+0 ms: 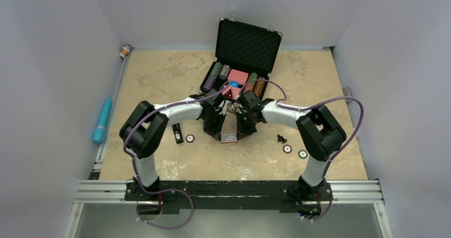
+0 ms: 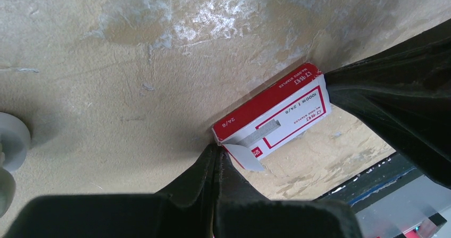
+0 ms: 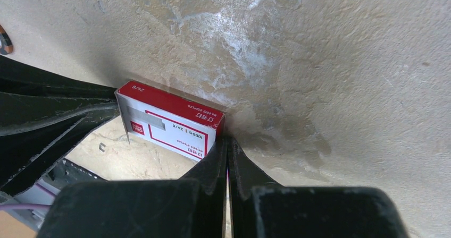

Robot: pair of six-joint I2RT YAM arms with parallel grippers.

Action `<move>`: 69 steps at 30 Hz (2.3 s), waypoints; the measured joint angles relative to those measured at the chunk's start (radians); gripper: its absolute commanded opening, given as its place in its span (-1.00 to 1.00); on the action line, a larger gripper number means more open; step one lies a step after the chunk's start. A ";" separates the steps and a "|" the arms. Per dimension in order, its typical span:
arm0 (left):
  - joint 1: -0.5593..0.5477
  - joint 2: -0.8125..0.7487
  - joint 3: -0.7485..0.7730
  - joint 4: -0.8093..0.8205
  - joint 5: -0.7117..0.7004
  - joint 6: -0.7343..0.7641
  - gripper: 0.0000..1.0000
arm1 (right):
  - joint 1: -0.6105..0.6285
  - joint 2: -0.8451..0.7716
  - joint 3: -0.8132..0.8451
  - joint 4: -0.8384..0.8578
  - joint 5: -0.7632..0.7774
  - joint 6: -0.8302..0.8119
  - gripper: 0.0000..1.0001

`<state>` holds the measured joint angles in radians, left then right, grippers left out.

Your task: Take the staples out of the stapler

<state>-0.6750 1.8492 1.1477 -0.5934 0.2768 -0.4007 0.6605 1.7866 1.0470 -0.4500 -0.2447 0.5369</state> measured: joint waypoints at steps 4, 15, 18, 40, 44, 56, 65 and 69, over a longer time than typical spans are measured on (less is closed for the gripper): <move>-0.002 -0.008 0.000 -0.008 -0.021 0.000 -0.74 | 0.002 -0.008 0.002 -0.007 0.024 -0.003 -0.71; -0.003 -0.251 -0.018 -0.106 -0.142 0.001 0.66 | 0.002 -0.155 0.163 -0.187 0.179 -0.055 0.35; -0.002 -0.343 0.018 -0.150 -0.187 0.001 0.66 | 0.002 -0.197 0.247 -0.240 0.227 -0.073 0.43; 0.007 -1.229 -0.286 -0.052 -0.586 0.113 0.99 | 0.002 -0.917 0.176 -0.010 0.422 -0.035 0.97; 0.007 -1.385 -0.417 -0.033 -0.603 0.095 1.00 | 0.002 -1.027 0.040 0.002 0.446 0.040 0.97; 0.007 -1.581 -0.559 -0.007 -0.557 0.053 1.00 | 0.002 -1.339 -0.328 0.032 0.409 0.178 0.97; 0.007 -1.561 -0.574 0.009 -0.533 0.050 1.00 | 0.002 -1.379 -0.343 0.093 0.399 0.241 0.97; 0.007 -1.556 -0.575 0.011 -0.531 0.045 1.00 | 0.002 -1.286 -0.343 0.095 0.393 0.256 0.97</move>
<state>-0.6678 0.2928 0.5728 -0.5827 -0.2539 -0.3561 0.6628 0.5011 0.7040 -0.3546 0.1482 0.7933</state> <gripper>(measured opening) 0.997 0.985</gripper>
